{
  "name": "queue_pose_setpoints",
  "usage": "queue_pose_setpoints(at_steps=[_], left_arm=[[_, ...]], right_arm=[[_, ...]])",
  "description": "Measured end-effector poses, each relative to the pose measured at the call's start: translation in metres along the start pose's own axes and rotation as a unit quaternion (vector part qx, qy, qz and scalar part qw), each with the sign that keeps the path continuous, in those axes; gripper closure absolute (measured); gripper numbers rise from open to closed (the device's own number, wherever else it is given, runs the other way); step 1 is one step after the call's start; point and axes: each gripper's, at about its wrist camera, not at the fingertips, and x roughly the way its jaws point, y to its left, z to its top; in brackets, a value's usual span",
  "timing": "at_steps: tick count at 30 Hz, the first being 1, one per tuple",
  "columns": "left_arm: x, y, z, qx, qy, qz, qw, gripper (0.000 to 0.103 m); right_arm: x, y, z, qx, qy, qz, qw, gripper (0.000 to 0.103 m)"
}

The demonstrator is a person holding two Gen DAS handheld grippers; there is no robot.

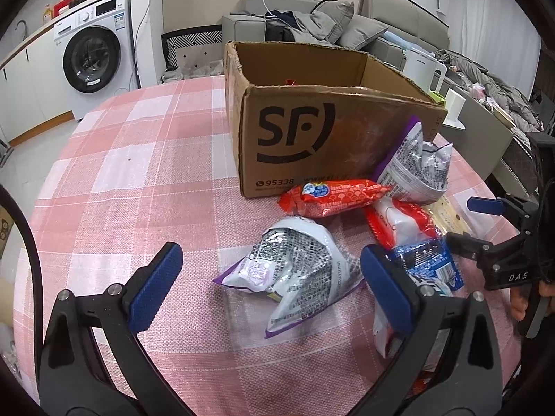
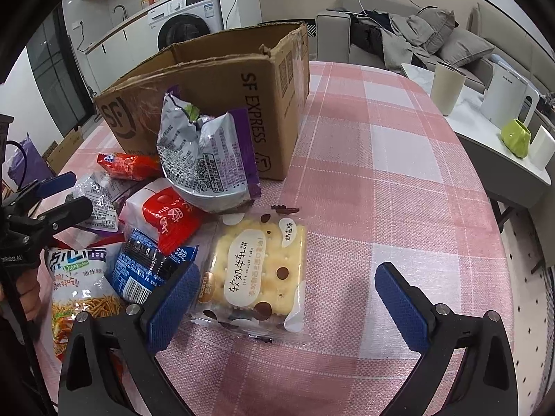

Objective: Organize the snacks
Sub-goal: 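Grasp the silver-purple bag with the left gripper while the right gripper grasps the cheese-bread pack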

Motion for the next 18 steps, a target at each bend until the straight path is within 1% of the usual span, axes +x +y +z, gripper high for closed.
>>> queue_pose_setpoints(at_steps=[5, 11, 15, 18], left_arm=[[0.004, 0.007, 0.002, -0.004, 0.012, 0.000, 0.9999, 0.001], [0.004, 0.018, 0.004, 0.011, 0.025, 0.017, 0.9995, 0.001], [0.005, 0.024, 0.003, -0.007, 0.026, 0.005, 0.9996, 0.001], [0.010, 0.025, 0.002, -0.019, 0.030, -0.008, 0.9993, 0.001]], right_arm=[[0.008, -0.002, 0.000, 0.000, 0.011, -0.014, 1.000, 0.000], [0.009, -0.016, 0.000, 0.011, 0.016, -0.019, 1.000, 0.000], [0.009, -0.019, -0.001, 0.020, 0.019, -0.014, 1.000, 0.000], [0.008, -0.014, -0.001, 0.010, 0.011, -0.016, 1.000, 0.001]])
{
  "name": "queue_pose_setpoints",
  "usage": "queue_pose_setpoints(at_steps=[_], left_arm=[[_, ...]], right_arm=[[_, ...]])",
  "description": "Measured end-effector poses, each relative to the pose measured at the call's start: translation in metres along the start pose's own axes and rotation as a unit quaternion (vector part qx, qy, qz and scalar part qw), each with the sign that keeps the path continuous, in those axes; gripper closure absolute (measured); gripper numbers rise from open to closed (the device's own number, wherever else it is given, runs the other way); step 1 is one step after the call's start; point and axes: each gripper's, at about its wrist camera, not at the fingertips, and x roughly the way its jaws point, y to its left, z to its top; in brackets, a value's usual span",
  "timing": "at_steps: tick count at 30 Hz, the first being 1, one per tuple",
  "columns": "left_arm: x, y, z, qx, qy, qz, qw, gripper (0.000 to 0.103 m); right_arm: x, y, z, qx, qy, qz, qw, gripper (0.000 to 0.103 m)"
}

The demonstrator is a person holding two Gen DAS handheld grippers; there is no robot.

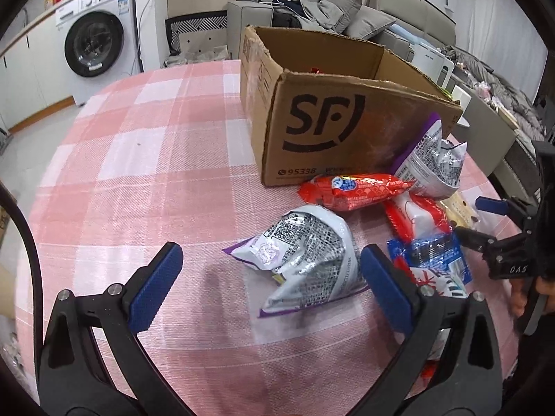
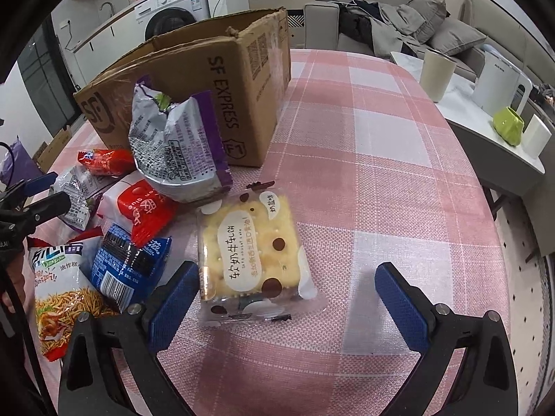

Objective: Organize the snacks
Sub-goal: 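Grasp the silver-purple bag with the left gripper while the right gripper grasps the cheese-bread pack, then lift both items and carry them over the cardboard box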

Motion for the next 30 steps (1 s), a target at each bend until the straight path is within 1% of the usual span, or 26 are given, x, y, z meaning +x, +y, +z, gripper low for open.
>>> queue_pose_setpoints(at_steps=[3, 4, 7, 10, 12, 14, 15, 17, 18, 20, 24, 30], left_arm=[[0.006, 0.000, -0.002, -0.009, 0.004, -0.010, 0.9999, 0.001], [0.007, 0.000, -0.002, -0.010, 0.005, -0.011, 0.9999, 0.001], [0.012, 0.000, -0.001, -0.013, 0.006, -0.016, 0.9998, 0.003], [0.015, -0.002, -0.003, -0.011, 0.008, -0.030, 0.9995, 0.010], [0.016, -0.004, -0.003, -0.007, 0.009, -0.041, 0.9991, 0.017], [0.018, -0.006, -0.004, -0.006, 0.014, -0.056, 0.9983, 0.028], [0.018, -0.008, -0.004, -0.005, 0.015, -0.063, 0.9979, 0.035], [0.017, -0.011, -0.006, -0.002, 0.016, -0.071, 0.9973, 0.041], [0.017, -0.013, -0.006, 0.000, 0.016, -0.073, 0.9972, 0.046], [0.017, -0.014, -0.007, 0.003, 0.014, -0.076, 0.9970, 0.049], [0.013, -0.015, -0.007, 0.009, 0.007, -0.075, 0.9971, 0.055], [0.005, -0.014, -0.007, 0.012, 0.001, -0.074, 0.9972, 0.056]], right_arm=[[-0.002, 0.005, -0.001, -0.007, -0.006, 0.006, 1.000, 0.002], [-0.002, 0.007, -0.001, -0.010, -0.010, 0.007, 1.000, 0.005], [0.000, 0.010, 0.000, -0.015, -0.011, 0.010, 1.000, 0.020], [0.000, 0.012, 0.000, -0.019, -0.016, 0.008, 1.000, 0.021], [0.000, 0.014, 0.000, -0.021, -0.018, 0.009, 1.000, 0.024], [-0.001, 0.016, 0.000, -0.025, -0.020, 0.007, 0.999, 0.027], [-0.001, 0.017, 0.000, -0.028, -0.020, 0.008, 0.999, 0.028], [-0.002, 0.020, -0.002, -0.032, -0.021, 0.009, 0.999, 0.033], [-0.003, 0.021, -0.003, -0.034, -0.021, 0.010, 0.999, 0.034], [-0.004, 0.022, -0.003, -0.038, -0.023, 0.011, 0.999, 0.043], [-0.006, 0.021, -0.005, -0.038, -0.023, 0.016, 0.999, 0.044], [-0.009, 0.017, -0.006, -0.034, -0.024, 0.027, 0.999, 0.044]])
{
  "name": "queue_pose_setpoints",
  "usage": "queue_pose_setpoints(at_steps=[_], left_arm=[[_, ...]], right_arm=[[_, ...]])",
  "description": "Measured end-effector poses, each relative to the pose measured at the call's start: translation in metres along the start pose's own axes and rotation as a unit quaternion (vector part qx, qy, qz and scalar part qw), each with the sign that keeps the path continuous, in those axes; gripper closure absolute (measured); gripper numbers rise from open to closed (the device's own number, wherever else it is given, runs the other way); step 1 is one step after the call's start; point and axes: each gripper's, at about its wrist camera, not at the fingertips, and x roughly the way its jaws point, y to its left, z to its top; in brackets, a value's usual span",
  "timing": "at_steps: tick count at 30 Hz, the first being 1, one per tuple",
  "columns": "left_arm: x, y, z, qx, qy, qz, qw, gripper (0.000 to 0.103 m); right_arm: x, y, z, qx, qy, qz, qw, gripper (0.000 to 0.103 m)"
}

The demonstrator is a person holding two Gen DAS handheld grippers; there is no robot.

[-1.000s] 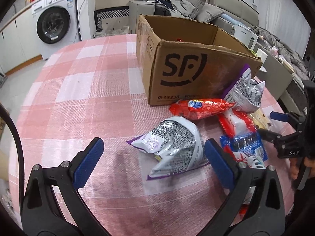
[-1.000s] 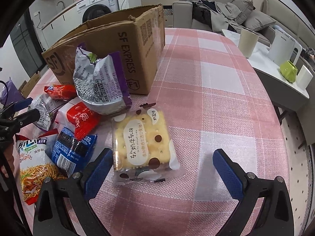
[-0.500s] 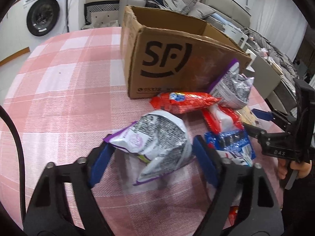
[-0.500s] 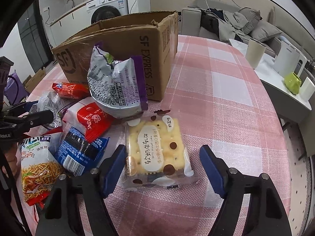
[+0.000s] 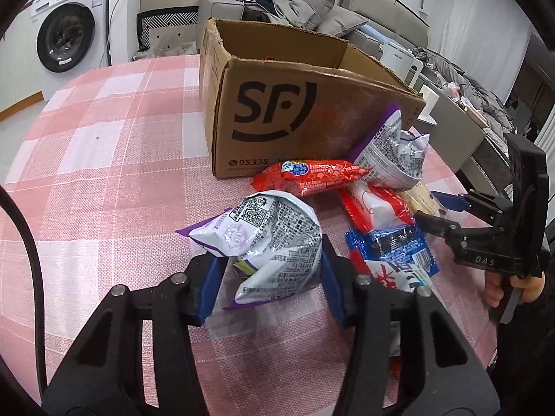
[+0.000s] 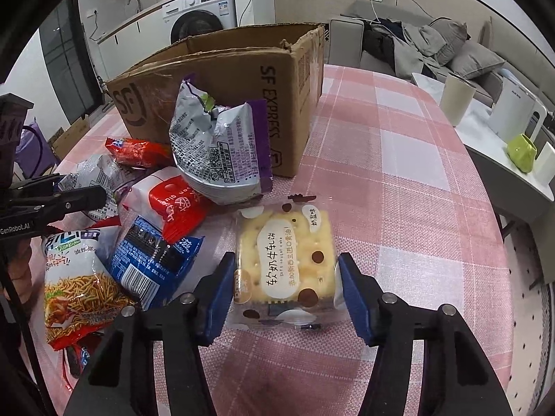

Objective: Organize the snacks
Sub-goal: 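Lift both items and carry them over the cardboard box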

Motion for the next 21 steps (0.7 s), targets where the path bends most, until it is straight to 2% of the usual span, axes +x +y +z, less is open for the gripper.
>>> queue_pose_setpoints(at_steps=[21], left_arm=[[-0.038, 0.005, 0.004, -0.003, -0.040, 0.011, 0.9991, 0.057]], right_arm=[[-0.023, -0.012, 0.001, 0.009, -0.021, -0.003, 1.000, 0.044]])
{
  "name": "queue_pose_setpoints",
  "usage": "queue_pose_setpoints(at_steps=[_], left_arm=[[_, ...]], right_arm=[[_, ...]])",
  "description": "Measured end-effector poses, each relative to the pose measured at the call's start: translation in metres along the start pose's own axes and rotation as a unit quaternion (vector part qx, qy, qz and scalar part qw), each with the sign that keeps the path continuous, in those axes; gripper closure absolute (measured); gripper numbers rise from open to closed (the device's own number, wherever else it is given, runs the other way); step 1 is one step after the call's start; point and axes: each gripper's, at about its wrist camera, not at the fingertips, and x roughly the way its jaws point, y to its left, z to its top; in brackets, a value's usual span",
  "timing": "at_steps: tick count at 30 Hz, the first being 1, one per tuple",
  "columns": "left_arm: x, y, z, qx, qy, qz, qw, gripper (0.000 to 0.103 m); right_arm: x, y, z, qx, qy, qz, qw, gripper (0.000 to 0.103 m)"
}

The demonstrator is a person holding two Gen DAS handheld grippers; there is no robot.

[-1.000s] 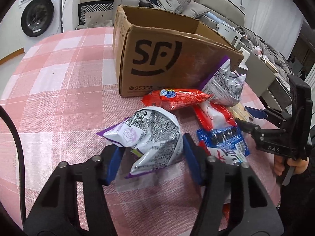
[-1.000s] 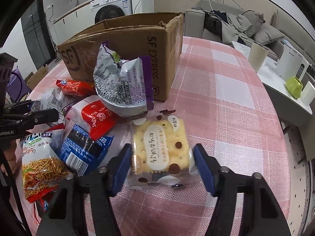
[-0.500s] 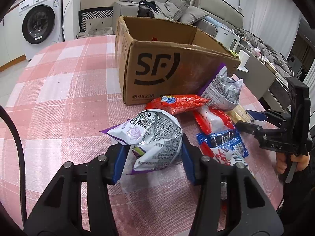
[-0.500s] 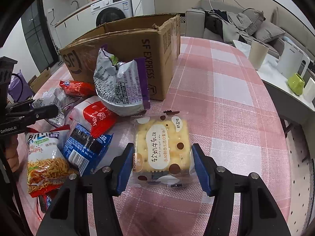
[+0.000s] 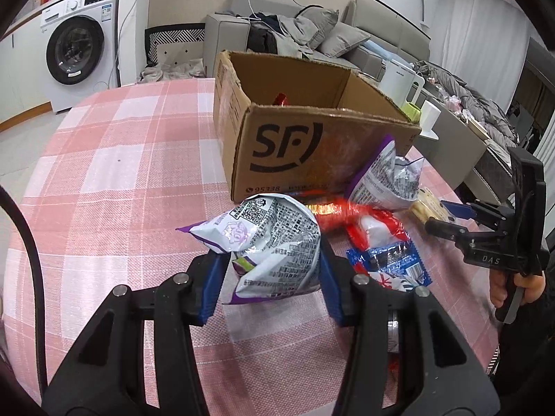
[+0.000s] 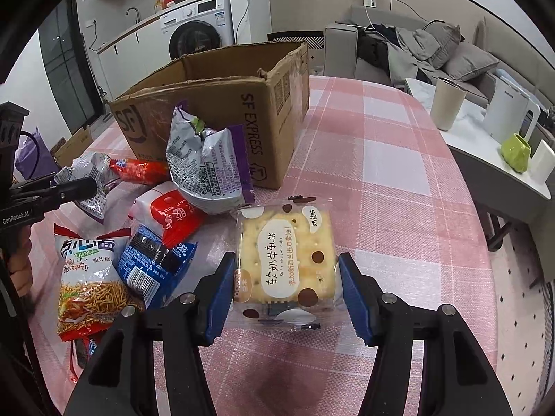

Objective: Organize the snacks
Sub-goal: 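Lift both items and carry them over the cardboard box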

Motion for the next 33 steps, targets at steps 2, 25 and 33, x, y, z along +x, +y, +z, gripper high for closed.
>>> queue_pose_setpoints(at_steps=[2, 25, 33], left_arm=[[-0.004, 0.000, 0.001, 0.000, -0.005, 0.001, 1.0000, 0.057], [-0.045, -0.018, 0.014, 0.009, -0.061, 0.005, 0.9981, 0.057], [-0.058, -0.026, 0.024, 0.011, -0.083, 0.006, 0.9965, 0.057]], right_arm=[[-0.003, -0.001, -0.001, 0.002, -0.002, -0.001, 1.000, 0.044], [-0.057, -0.006, 0.012, 0.027, -0.080, 0.005, 0.996, 0.044], [-0.069, 0.008, 0.020, 0.024, -0.101, 0.014, 0.994, 0.044]])
